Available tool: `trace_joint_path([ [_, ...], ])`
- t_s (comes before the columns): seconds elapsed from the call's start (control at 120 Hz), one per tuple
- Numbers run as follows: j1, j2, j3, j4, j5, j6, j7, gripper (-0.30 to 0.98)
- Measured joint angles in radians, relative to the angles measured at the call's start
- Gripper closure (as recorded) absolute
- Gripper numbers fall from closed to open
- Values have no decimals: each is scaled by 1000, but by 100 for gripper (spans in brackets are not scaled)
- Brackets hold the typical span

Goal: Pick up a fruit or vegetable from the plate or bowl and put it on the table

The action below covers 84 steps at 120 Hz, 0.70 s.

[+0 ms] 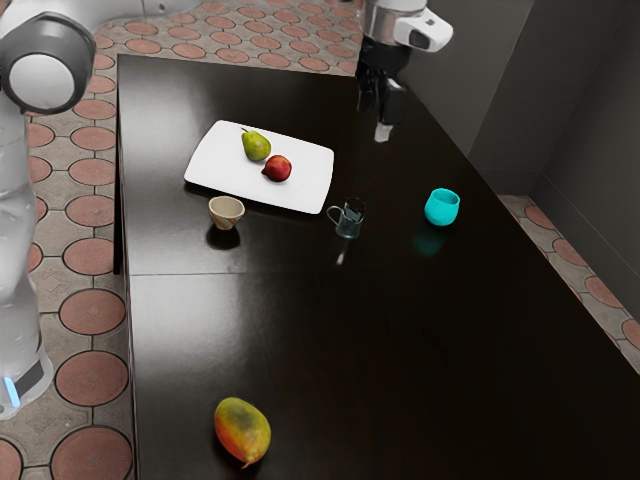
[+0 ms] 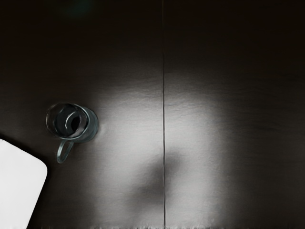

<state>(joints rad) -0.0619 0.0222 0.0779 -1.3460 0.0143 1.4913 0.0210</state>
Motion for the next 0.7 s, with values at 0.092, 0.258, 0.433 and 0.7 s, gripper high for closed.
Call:
trace_joint_path([
  [0.092, 33, 1, 4, 10, 3, -22, 10, 0],
  [0.258, 150, -14, -13, 173, 31, -90, 24, 0],
  [0.433, 377, 2, -113, 280, 107, -157, 108, 0],
  [0.7, 259, 224, -123, 247, 8, -77, 384, 0],
])
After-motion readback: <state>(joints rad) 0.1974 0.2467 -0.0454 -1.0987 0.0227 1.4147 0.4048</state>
